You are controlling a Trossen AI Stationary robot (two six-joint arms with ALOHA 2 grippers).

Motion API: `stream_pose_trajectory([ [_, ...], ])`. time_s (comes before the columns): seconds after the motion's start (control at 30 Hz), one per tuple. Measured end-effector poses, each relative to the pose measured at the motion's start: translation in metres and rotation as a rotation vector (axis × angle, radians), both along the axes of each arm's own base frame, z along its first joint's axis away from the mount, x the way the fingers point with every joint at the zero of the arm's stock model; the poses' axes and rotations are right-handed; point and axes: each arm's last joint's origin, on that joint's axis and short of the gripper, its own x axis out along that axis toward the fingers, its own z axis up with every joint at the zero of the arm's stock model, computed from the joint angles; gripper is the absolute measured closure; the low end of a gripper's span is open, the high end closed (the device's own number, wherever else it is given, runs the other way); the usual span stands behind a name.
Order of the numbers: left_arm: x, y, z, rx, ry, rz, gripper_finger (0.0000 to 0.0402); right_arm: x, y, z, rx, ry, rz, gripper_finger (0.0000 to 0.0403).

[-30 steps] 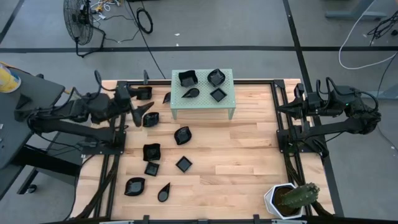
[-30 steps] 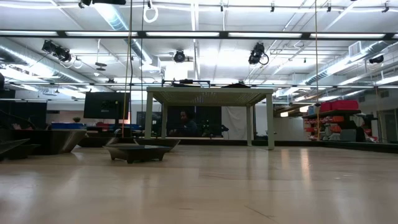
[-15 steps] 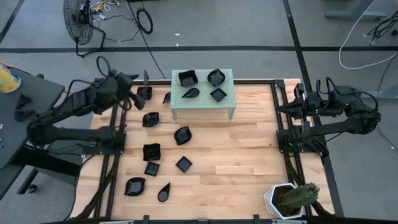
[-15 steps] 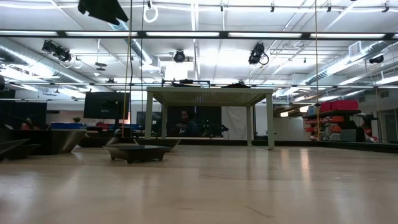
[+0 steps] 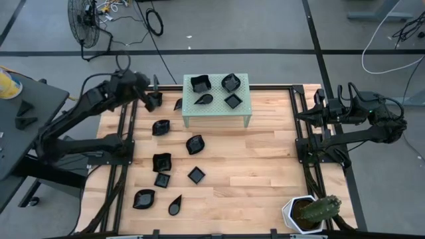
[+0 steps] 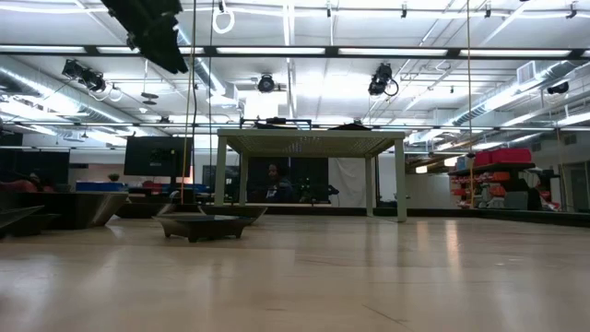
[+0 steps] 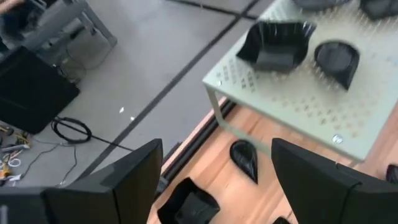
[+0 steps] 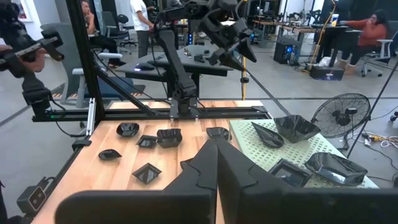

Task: Pick & Place Mini shaped plates
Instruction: Stack the distorted square plate on top of the distorted square plate on the shelf

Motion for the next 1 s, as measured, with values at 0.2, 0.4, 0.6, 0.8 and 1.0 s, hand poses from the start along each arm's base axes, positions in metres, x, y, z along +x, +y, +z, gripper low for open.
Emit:
stream_pose_trajectory([
  [0.2,0.01,0.019,-0.013,-0.035,0.092,0.023,0.0099,0.0,0.0,0.0,0.0,0.0,0.0,0.0399],
  [0.4,0.021,0.042,-0.034,-0.092,0.225,0.036,0.0099,0.0,0.0,0.0,0.0,0.0,0.0,0.0399],
  [0.6,0.033,0.06,-0.055,-0.16,0.317,0.03,0.0099,0.0,0.0,0.0,0.0,0.0,0.0,0.0399],
  [0.8,0.037,0.071,-0.068,-0.216,0.335,0.074,0.0099,0.0,0.0,0.0,0.0,0.0,0.0,0.0399],
  [1.0,0.039,0.08,-0.055,-0.278,0.386,0.078,0.0099,0.0,0.0,0.0,0.0,0.0,0.0,0.0399],
])
